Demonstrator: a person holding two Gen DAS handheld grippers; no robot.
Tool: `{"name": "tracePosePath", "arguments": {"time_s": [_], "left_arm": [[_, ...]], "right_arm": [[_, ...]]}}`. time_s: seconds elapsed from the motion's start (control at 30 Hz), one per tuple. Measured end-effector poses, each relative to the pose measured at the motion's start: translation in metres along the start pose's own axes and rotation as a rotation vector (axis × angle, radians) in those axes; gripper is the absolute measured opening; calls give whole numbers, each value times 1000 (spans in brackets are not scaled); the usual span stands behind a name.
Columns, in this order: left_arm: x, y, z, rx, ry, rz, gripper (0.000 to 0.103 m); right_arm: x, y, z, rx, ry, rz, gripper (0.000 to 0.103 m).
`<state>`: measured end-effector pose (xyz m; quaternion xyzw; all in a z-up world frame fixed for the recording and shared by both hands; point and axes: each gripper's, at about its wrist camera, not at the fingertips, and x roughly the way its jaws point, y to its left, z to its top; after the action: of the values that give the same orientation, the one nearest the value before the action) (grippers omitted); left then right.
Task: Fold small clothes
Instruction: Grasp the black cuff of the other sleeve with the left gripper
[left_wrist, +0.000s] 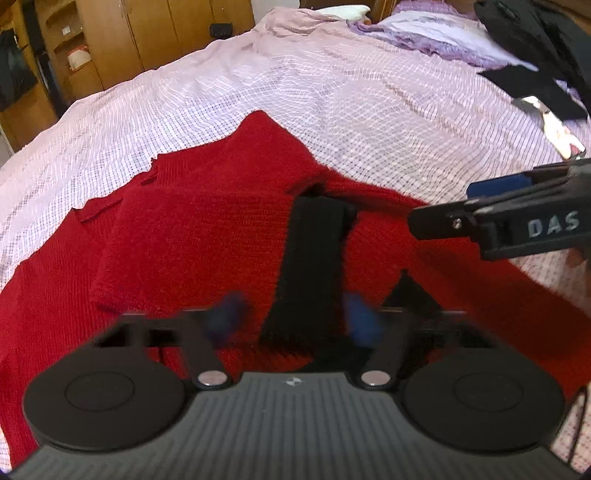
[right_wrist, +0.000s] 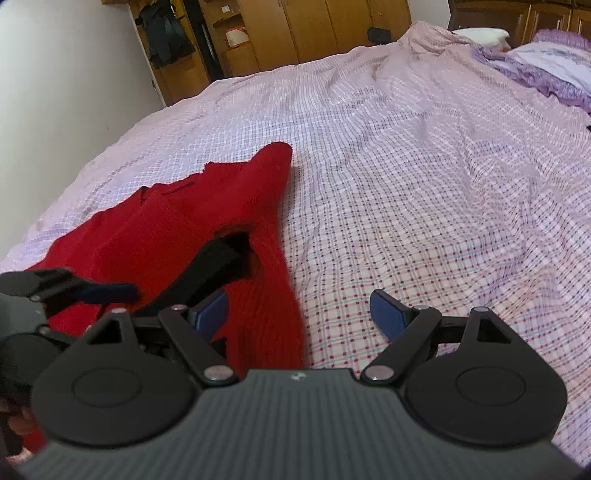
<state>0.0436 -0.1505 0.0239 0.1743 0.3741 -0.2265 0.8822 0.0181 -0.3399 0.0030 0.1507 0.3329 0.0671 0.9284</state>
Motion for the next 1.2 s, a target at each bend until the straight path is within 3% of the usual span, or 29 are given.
{"name": "tracePosePath", "arguments": {"time_s": [0.1,0.13,0.4,0.67,0.93,1.2], "left_arm": [[-3,12,4,-86,-11,-60,17],[-6,15,6,-97,-24,-62,15],[-51,57,12,-258,-155,12,13],[-87,129,2,-424,-244,172,12],[-83,207,-27,-553,-205,380,13],[-59,262,-61,-681,-86,397,14]], "right_arm": [[-1,1,-2,10,-5,18,85],[-1,2,-2,6,-6,23,85],[-2,11,-4,-7,-17,46,85],[0,21,-4,-40,-10,53,84],[8,37,-2,-75,14,55,84],[12,48,7,-125,45,24,85]]}}
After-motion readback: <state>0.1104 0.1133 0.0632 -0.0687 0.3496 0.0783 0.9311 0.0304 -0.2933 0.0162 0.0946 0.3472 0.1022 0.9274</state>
